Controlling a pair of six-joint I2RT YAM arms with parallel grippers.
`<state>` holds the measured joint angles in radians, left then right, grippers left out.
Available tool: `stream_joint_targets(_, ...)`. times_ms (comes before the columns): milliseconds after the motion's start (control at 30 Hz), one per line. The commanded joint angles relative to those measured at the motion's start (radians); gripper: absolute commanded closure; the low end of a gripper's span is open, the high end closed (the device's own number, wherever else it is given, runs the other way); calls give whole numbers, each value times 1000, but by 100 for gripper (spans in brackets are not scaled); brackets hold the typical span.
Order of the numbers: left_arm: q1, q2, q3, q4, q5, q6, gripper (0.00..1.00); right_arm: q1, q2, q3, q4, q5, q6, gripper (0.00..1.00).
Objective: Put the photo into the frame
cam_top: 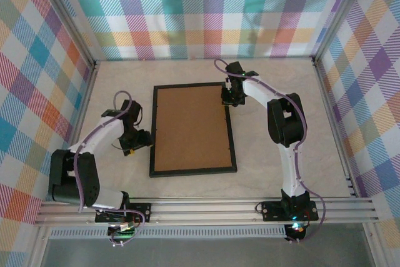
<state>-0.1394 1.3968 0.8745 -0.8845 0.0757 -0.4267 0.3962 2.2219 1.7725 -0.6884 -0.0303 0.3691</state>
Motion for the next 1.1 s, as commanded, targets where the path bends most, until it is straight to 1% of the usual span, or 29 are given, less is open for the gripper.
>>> stream_joint_targets(0, 11, -51, -60, 20, 32, -38, 32, 3, 0, -40, -101, 11, -8, 80)
stream_joint_targets(300, -14, -19, -86, 53, 43, -46, 32, 2, -7, -41, -101, 13, -7, 80)
stream_joint_targets(633, -56, 25, -75, 82, 52, -62, 32, 3, -7, -42, -98, 9, 0, 81)
stream_joint_targets(833, -85, 53, -75, 81, 49, -73, 32, 3, -4, -41, -94, 2, 7, 81)
stream_joint_targets(1067, -93, 48, -72, 52, 31, -70, 31, 3, 2, -36, -86, -5, 8, 81)
